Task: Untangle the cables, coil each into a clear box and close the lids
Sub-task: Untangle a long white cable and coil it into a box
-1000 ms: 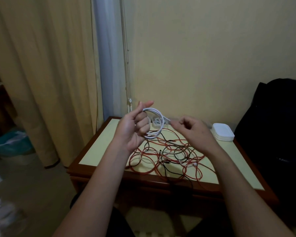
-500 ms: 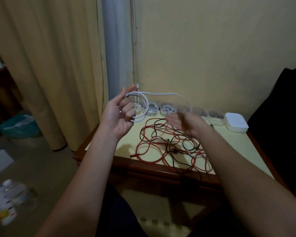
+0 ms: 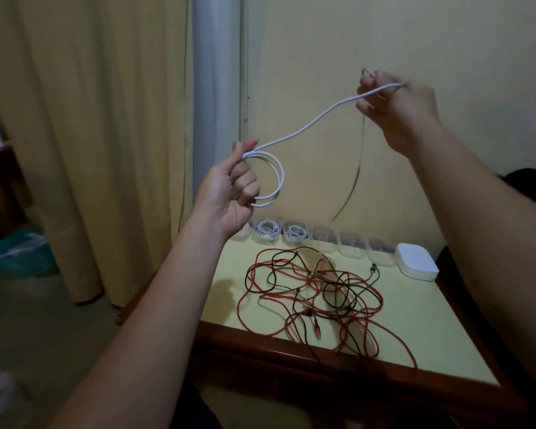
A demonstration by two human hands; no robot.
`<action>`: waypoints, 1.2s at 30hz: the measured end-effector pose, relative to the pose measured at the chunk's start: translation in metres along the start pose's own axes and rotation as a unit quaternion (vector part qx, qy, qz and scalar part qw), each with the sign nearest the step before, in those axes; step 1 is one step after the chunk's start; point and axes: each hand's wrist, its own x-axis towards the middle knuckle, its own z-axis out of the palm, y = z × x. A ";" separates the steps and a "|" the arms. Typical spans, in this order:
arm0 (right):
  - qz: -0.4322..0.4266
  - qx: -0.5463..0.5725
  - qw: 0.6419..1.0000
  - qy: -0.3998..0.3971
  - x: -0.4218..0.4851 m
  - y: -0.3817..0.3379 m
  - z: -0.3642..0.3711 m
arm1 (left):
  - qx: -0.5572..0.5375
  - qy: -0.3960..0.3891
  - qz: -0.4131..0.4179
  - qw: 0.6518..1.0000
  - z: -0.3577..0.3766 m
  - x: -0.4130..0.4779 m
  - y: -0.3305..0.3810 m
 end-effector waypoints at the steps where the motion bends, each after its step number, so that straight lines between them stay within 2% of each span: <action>1: -0.014 -0.033 0.999 0.009 -0.002 0.003 -0.004 | -0.006 -0.001 0.001 1.000 -0.001 0.000 0.002; 3: -0.028 -0.096 0.995 0.030 -0.007 0.012 -0.013 | -0.021 -0.001 -0.002 1.000 -0.006 -0.002 0.003; 9: -0.061 -0.141 0.987 0.055 -0.009 0.016 -0.029 | -0.051 0.004 -0.012 0.999 -0.018 -0.003 0.002; 13: -0.089 -0.207 0.973 0.041 -0.012 0.021 -0.038 | -0.055 0.023 -0.004 0.998 -0.021 -0.004 0.000; 17: -0.075 -0.264 0.961 0.028 -0.020 0.024 -0.049 | -0.082 0.048 0.012 0.995 -0.028 -0.004 0.007; 21: -0.083 -0.275 0.958 0.008 -0.024 0.002 -0.055 | -0.099 0.059 0.032 0.993 -0.028 -0.002 0.019; 24: -0.087 -0.244 0.965 -0.027 -0.036 -0.017 -0.048 | -0.057 0.068 0.042 0.995 -0.020 -0.004 0.015; 27: -0.055 -0.245 0.966 -0.061 -0.058 -0.020 -0.042 | -0.032 0.068 0.038 0.996 -0.012 -0.008 0.003; 30: 0.021 -0.222 0.970 -0.101 -0.085 -0.003 -0.045 | -0.024 0.064 0.029 0.997 -0.006 -0.013 -0.010; 36: 0.096 -0.195 0.972 -0.092 -0.132 0.038 -0.076 | -0.066 0.087 0.035 0.993 -0.005 -0.019 -0.016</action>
